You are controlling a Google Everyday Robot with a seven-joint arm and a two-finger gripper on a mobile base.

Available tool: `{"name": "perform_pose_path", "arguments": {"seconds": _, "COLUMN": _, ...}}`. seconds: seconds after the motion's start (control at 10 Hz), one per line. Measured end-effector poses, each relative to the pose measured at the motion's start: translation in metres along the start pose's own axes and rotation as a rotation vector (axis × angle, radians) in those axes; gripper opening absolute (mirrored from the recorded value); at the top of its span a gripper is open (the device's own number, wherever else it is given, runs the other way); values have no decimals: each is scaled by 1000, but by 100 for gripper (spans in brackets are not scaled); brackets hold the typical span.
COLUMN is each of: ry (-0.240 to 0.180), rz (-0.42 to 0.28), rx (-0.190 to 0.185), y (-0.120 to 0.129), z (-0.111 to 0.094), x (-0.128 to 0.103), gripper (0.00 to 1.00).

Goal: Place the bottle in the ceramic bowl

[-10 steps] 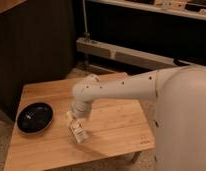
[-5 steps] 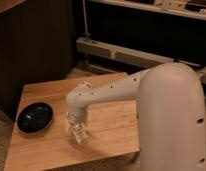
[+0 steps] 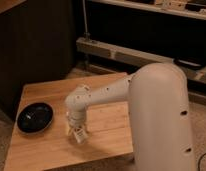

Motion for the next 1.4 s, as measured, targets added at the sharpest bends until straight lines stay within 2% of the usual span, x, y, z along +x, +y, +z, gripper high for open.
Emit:
{"name": "perform_pose_path", "arguments": {"seconds": 0.1, "ry": 10, "rz": 7, "rx": -10, "y": 0, "z": 4, "x": -1, "gripper": 58}}
{"name": "perform_pose_path", "arguments": {"seconds": 0.4, "ry": 42, "rz": 27, "rx": -26, "y": 0, "z": 10, "x": -4, "gripper": 28}}
{"name": "perform_pose_path", "arguments": {"seconds": 0.6, "ry": 44, "rz": 54, "rx": -59, "y": -2, "z": 6, "x": -8, "gripper": 6}}
{"name": "perform_pose_path", "arguments": {"seconds": 0.8, "ry": 29, "rz": 79, "rx": -111, "y": -5, "z": -2, "x": -14, "gripper": 0}}
{"name": "perform_pose_path", "arguments": {"seconds": 1.0, "ry": -15, "rz": 82, "rx": -182, "y": 0, "z": -28, "x": -32, "gripper": 0}}
{"name": "perform_pose_path", "arguments": {"seconds": 1.2, "ry": -46, "rz": 40, "rx": -215, "y": 20, "z": -46, "x": -60, "gripper": 0}}
{"name": "perform_pose_path", "arguments": {"seconds": 1.4, "ry": -75, "rz": -36, "rx": -227, "y": 52, "z": -66, "x": -94, "gripper": 0}}
